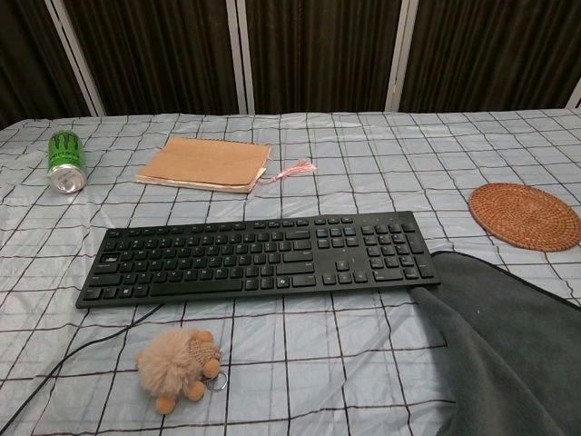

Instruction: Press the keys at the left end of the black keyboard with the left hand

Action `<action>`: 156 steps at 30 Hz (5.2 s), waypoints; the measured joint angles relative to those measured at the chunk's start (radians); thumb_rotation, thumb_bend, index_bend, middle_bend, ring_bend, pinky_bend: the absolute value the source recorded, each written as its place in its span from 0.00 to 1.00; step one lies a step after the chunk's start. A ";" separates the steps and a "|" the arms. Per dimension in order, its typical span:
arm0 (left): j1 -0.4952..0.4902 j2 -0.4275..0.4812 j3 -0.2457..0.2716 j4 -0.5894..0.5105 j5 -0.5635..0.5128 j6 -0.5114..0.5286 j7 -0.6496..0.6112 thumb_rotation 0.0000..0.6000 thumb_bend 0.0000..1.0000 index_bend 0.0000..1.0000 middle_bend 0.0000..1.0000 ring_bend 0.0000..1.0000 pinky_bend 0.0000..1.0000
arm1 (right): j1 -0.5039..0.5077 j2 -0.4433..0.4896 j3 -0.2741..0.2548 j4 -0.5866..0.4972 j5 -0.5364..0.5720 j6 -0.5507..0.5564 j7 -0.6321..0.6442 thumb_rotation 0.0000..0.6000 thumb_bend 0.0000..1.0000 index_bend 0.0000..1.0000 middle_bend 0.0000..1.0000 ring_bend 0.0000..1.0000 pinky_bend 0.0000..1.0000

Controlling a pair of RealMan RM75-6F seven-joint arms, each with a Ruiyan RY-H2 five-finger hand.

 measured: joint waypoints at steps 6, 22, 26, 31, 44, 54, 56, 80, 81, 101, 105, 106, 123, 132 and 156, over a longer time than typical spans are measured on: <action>0.001 0.001 0.001 0.000 0.003 0.002 0.000 1.00 0.08 0.00 0.00 0.00 0.00 | -0.002 0.003 -0.002 -0.005 -0.002 0.001 -0.002 1.00 0.08 0.00 0.00 0.00 0.00; -0.016 0.008 -0.003 -0.028 0.004 -0.021 0.026 1.00 0.11 0.00 0.00 0.00 0.00 | 0.000 0.007 -0.002 -0.014 0.012 -0.016 0.005 1.00 0.08 0.00 0.00 0.00 0.00; -0.032 0.015 -0.020 -0.064 -0.018 -0.044 0.040 1.00 0.24 0.00 0.12 0.12 0.14 | 0.001 0.011 0.000 -0.016 0.018 -0.020 0.017 1.00 0.08 0.00 0.00 0.00 0.00; -0.072 0.031 -0.043 -0.122 -0.060 -0.111 0.082 1.00 0.52 0.00 0.63 0.57 0.43 | 0.001 0.014 0.000 -0.022 0.021 -0.024 0.025 1.00 0.08 0.00 0.00 0.00 0.00; -0.323 0.083 -0.134 -0.313 -0.513 -0.468 0.325 1.00 0.59 0.00 0.86 0.78 0.56 | 0.003 0.022 0.004 -0.027 0.031 -0.035 0.064 1.00 0.08 0.00 0.00 0.00 0.00; -0.645 0.101 -0.142 -0.390 -1.068 -0.605 0.626 1.00 0.59 0.00 0.86 0.78 0.56 | 0.005 0.026 0.006 -0.032 0.042 -0.045 0.082 1.00 0.08 0.00 0.00 0.00 0.00; -0.696 0.090 -0.137 -0.390 -1.136 -0.615 0.659 1.00 0.59 0.00 0.86 0.78 0.56 | 0.004 0.027 0.006 -0.034 0.045 -0.047 0.087 1.00 0.08 0.00 0.00 0.00 0.00; -1.029 -0.150 -0.028 -0.226 -1.488 -0.597 0.765 1.00 0.60 0.00 0.86 0.78 0.56 | 0.006 0.038 0.012 -0.047 0.065 -0.062 0.116 1.00 0.08 0.00 0.00 0.00 0.00; -1.034 -0.155 -0.024 -0.223 -1.490 -0.598 0.763 1.00 0.60 0.00 0.86 0.78 0.56 | 0.006 0.038 0.012 -0.047 0.066 -0.062 0.116 1.00 0.08 0.00 0.00 0.00 0.00; -1.077 -0.191 0.015 -0.192 -1.501 -0.606 0.723 1.00 0.61 0.00 0.86 0.78 0.56 | 0.005 0.041 0.014 -0.054 0.074 -0.066 0.122 1.00 0.08 0.00 0.00 0.00 0.00; -1.087 -0.203 0.021 -0.180 -1.507 -0.609 0.720 1.00 0.61 0.00 0.86 0.78 0.56 | 0.005 0.041 0.013 -0.054 0.072 -0.065 0.123 1.00 0.08 0.00 0.00 0.00 0.00; -1.089 -0.205 0.022 -0.179 -1.508 -0.610 0.718 1.00 0.61 0.00 0.86 0.78 0.56 | 0.005 0.041 0.013 -0.054 0.072 -0.065 0.123 1.00 0.08 0.00 0.00 0.00 0.00; -1.110 -0.203 0.045 -0.181 -1.521 -0.617 0.700 1.00 0.60 0.00 0.86 0.78 0.56 | 0.005 0.041 0.014 -0.055 0.073 -0.065 0.120 1.00 0.08 0.00 0.00 0.00 0.00; -1.094 -0.169 0.027 -0.209 -1.450 -0.591 0.642 1.00 0.61 0.00 0.84 0.76 0.55 | 0.005 0.043 0.016 -0.051 0.074 -0.065 0.124 1.00 0.08 0.00 0.00 0.00 0.00; -0.405 0.003 0.313 -0.308 -0.309 0.188 0.282 1.00 0.00 0.00 0.00 0.00 0.00 | 0.002 0.037 0.009 -0.043 0.047 -0.045 0.069 1.00 0.08 0.00 0.00 0.00 0.00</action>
